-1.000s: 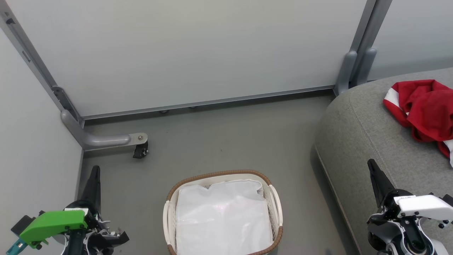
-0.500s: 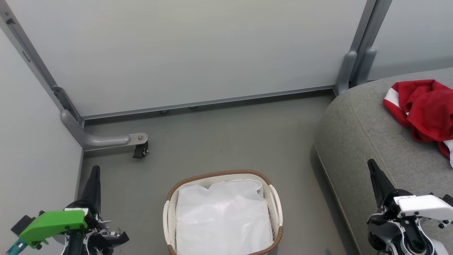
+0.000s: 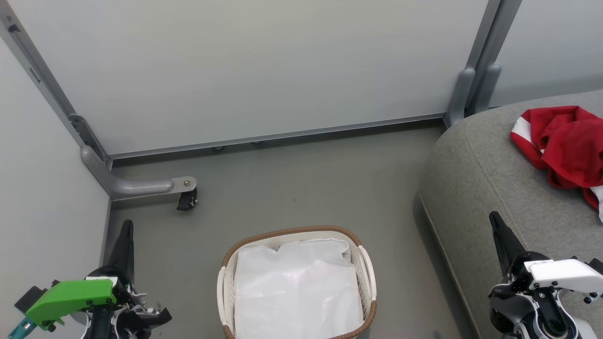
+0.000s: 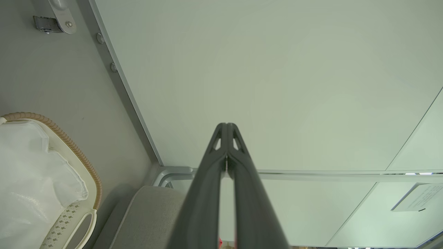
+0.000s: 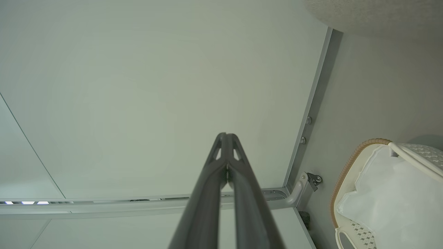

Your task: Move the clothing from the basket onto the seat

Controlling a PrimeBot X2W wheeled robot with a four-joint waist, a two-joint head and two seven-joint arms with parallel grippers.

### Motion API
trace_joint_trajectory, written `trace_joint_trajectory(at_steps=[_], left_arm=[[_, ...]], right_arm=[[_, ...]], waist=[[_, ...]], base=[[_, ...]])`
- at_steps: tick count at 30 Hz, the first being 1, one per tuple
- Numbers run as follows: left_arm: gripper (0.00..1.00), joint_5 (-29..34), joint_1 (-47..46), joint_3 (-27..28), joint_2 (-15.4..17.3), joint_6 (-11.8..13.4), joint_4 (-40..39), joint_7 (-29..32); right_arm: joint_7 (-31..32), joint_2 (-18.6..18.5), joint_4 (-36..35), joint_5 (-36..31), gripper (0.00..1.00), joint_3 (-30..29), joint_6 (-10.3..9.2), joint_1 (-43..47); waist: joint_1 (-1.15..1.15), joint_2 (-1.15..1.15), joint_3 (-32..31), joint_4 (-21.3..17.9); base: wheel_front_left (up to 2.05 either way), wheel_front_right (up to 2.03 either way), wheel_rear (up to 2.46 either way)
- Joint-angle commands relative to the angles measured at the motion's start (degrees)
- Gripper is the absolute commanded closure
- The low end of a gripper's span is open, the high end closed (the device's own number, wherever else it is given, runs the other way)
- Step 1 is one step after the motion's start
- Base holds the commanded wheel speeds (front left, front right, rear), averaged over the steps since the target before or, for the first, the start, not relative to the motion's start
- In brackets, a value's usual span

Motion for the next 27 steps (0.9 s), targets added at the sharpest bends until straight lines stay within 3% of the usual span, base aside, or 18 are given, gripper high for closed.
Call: trace_joint_trajectory(at_steps=[1, 27], left_arm=[[1.00, -0.2, -0.7, 0.1, 0.3, -0.2, -0.1, 0.2], [1.00, -0.2, -0.7, 0.1, 0.3, -0.2, -0.1, 0.2]], right_arm=[[0.2, -0.3, -0.2, 0.2, 1.00, -0.1, 0.00, -0.5], [0.1, -0.3, -0.2, 0.2, 1.00, -0.1, 0.00, -0.5]], waist=[[0.00, 0.00, 0.0, 0.0], [0.00, 0.00, 0.0, 0.0]], base=[[0.00, 0.00, 0.00], [0.00, 0.00, 0.00]])
